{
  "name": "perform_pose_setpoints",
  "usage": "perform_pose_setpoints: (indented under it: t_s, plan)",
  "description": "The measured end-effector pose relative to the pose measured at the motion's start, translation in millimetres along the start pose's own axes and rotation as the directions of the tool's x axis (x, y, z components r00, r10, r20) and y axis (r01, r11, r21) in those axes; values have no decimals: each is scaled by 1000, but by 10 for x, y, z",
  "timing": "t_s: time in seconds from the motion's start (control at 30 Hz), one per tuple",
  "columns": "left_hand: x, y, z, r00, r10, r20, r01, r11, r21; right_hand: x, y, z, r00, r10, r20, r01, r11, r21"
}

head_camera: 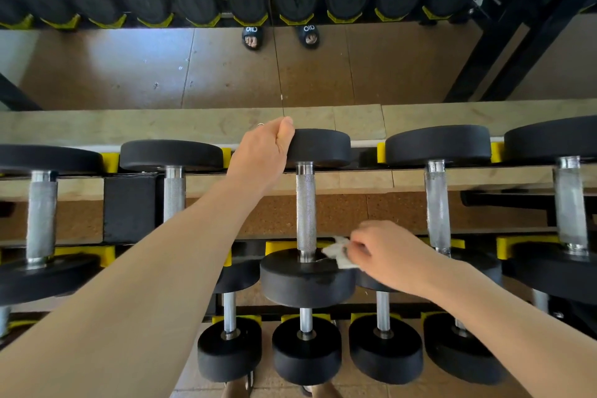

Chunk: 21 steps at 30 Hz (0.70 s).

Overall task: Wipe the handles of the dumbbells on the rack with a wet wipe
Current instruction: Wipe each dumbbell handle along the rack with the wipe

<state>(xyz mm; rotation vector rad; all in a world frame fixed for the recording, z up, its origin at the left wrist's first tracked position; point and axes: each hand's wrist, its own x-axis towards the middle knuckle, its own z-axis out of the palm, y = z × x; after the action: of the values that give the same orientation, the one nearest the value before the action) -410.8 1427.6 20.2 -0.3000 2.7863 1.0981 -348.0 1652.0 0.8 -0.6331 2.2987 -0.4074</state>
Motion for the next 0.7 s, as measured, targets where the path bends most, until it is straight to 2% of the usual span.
perform_pose_setpoints:
  t_s: [0.07, 0.13, 0.17, 0.23, 0.3, 0.33, 0.43, 0.53, 0.6, 0.67, 0.7]
  plan:
    - [12, -10, 10, 1000, -12, -3, 12, 1000, -11, 37, -1, -1, 990, 84, -114, -57, 974, 218]
    - [15, -12, 17, 1000, -17, -6, 17, 1000, -16, 77, -228, 26, 989, 79, -125, -20, 909, 417]
    - [11, -9, 18, 1000, -16, -7, 16, 1000, -13, 78, -372, 68, 995, 34, -95, 9, 908, 418]
    - [13, -8, 17, 1000, -10, -6, 10, 1000, -11, 63, -557, 188, 994, -85, -69, 100, 961, 259]
    - [18, -19, 16, 1000, -10, -6, 10, 1000, -14, 52, -566, 206, 988, -116, -101, 124, 989, 80]
    - [19, -28, 15, 1000, -9, -7, 9, 1000, -16, 56, -529, 179, 989, -112, -93, 118, 991, 62]
    - [31, -43, 14, 1000, -11, 6, 11, 1000, -21, 50, -380, 154, 998, -65, -7, 65, 973, 222]
    - [32, -54, 13, 1000, -3, 14, 3, 999, -35, 85, -68, 170, 990, 141, -16, -137, 979, 152]
    - [40, -71, 20, 1000, 5, 16, -5, 999, -33, 93, 81, 148, 951, 291, -107, -275, 950, 149]
    - [49, -74, 22, 1000, 16, 19, -16, 999, -31, 124, 3, 112, 925, 325, -195, -246, 906, 344]
    - [51, -93, 18, 1000, 21, 18, -20, 999, -29, 149, -127, 104, 940, 293, -176, -198, 887, 417]
